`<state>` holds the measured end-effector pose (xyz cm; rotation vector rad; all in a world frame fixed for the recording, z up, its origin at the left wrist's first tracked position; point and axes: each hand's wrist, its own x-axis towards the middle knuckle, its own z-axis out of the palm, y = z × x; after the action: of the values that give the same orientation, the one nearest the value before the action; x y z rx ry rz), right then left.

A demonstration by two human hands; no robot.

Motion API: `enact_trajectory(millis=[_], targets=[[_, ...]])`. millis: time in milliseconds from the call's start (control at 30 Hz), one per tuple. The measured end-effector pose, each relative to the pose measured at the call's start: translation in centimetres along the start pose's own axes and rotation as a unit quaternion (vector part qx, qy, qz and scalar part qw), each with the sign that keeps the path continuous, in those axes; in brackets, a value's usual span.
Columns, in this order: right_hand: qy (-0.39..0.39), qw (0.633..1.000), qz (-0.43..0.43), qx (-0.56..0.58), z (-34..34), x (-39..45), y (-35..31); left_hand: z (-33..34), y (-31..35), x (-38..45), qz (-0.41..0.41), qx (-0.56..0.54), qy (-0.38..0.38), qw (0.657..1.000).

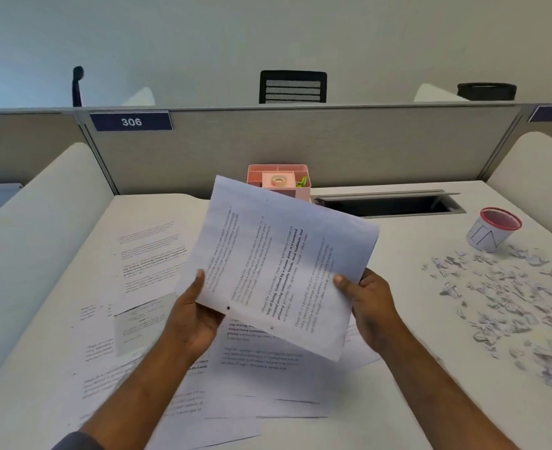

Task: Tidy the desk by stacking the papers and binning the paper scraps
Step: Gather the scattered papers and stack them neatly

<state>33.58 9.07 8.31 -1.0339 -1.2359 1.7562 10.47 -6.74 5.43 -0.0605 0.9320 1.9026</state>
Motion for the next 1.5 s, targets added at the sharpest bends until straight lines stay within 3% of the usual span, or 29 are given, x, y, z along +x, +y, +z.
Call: enact_trajectory(millis=[100, 200, 333, 400, 500, 700, 800, 1100, 1400, 1500], targets=[[-0.028, 0.999, 0.005, -0.038, -1.2, 0.7, -1.1, -2.2, 2.3, 0.2, 0.004, 0.026, 0.011, 1.0], [-0.07, 0.996, 0.004, -0.058, -2.0, 1.2, -2.3, -3.1, 4.5, 0.9, 0.028, 0.145, 0.02, 0.989], [-0.138, 0.989, 0.011, -0.058, -2.1, 1.5, -3.2, -1.4, 6.8, 0.9, 0.033, 0.334, -0.095, 0.937], [-0.156, 0.986, 0.015, -0.065, -1.8, 1.5, -3.2, -0.3, 7.1, 0.5, 0.003, 0.374, -0.115, 0.92], [-0.148, 0.985, -0.006, -0.086, -1.4, 1.5, -3.2, 0.6, 6.5, 0.2, 0.013, 0.405, -0.084, 0.91], [-0.092, 0.978, -0.144, -0.12, -0.9, 0.9, -3.2, 2.2, 4.3, 0.1, 0.173, 0.4, -0.045, 0.899], [-0.081, 0.971, -0.197, -0.11, -0.7, 0.5, -3.3, 2.5, 4.2, -0.3, 0.235, 0.415, -0.079, 0.875], [-0.091, 0.982, -0.105, -0.127, -3.2, 0.9, -0.5, -0.5, 3.2, 0.0, 0.171, 0.466, -0.095, 0.863], [-0.061, 0.985, -0.125, -0.106, -3.4, 0.8, -0.4, 0.8, 2.6, 0.2, 0.22, 0.443, -0.061, 0.867], [-0.063, 0.986, -0.083, -0.131, -3.8, 0.6, 1.3, 0.2, 1.8, 0.5, 0.195, 0.481, -0.066, 0.852]])
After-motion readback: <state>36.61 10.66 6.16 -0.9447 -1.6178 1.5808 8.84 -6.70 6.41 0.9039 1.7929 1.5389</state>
